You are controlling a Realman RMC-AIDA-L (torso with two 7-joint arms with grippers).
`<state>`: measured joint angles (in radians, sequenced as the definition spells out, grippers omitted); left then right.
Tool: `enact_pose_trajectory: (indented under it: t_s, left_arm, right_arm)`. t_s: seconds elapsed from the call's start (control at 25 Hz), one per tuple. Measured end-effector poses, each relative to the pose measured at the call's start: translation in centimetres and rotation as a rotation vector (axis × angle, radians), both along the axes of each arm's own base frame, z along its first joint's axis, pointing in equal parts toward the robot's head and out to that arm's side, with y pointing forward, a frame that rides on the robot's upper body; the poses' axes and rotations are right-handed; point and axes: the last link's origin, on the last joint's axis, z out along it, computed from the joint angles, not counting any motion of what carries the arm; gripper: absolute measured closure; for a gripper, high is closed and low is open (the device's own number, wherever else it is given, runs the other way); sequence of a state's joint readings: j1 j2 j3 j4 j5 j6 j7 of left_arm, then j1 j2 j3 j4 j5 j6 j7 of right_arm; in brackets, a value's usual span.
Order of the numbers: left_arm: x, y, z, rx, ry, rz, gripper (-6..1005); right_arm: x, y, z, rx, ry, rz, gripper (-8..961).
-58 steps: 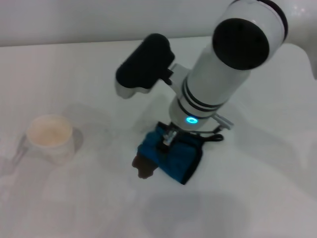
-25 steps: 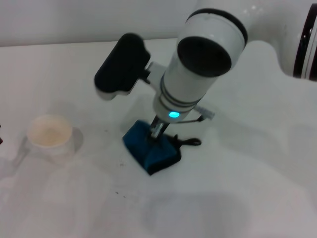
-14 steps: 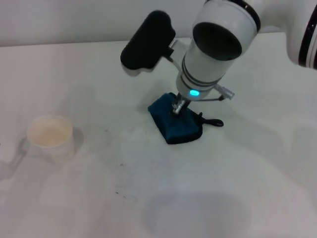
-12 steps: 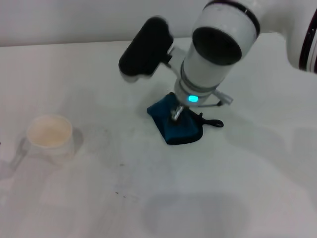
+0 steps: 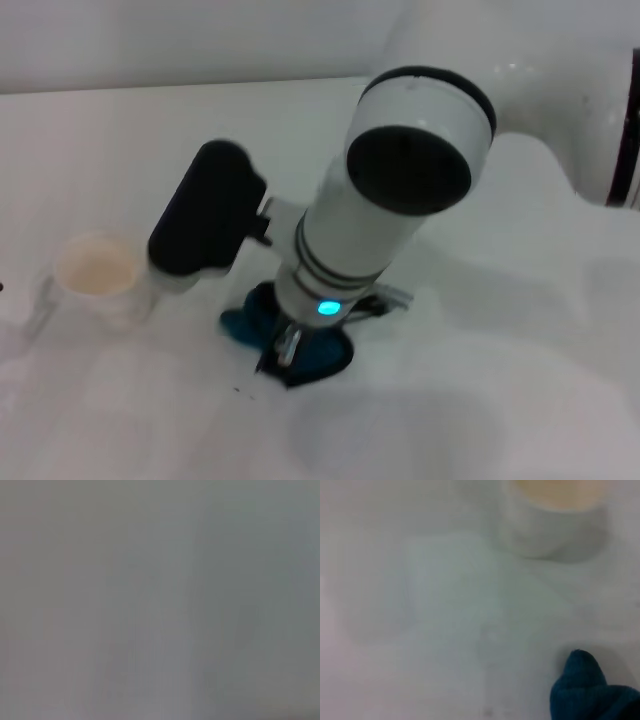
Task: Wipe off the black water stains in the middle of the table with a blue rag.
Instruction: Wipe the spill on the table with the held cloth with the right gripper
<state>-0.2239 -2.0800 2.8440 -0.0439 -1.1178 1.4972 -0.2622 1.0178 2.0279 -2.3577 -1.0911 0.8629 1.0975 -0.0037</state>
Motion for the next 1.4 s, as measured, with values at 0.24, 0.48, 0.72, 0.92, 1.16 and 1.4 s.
enact_pose_trajectory:
  t_s: [0.24,0.48,0.72,0.92,1.16,1.4]
  left_arm:
    - [0.2,0.0,-0.2,-0.003,-0.010,-0.004,120]
    - [0.1,-0.1,-0.2,-0.005,-0.009,-0.003,119]
    - [0.0,-0.3,-0.2,-0.005,-0.007,0.001,120]
    - [-0.2,-0.5,0.0,0.001,-0.003,0.009,120]
    - [-0.3,-0.5,0.1,0.006,-0.001,0.014,119]
    - [-0.5,-0.5,0.5,0.025,-0.002,0.022,119]
  right_arm:
    - [-0.9,-2.3,-0.9,-0.078,0.022,0.019,919]
    - [-1.4,-3.9,-1.1,-0.138,0.029,0.013,920]
    - [-1.7,-3.7,-1.0,-0.140,0.040,0.013,920]
    - [-1.8,-0.5,0.3,-0.022,0.040,0.017,920]
    - [-0.2,2.9,2.8,0.124,0.009,-0.024,919]
    - [2.6,4.7,5.1,0.205,-0.089,-0.098,919]
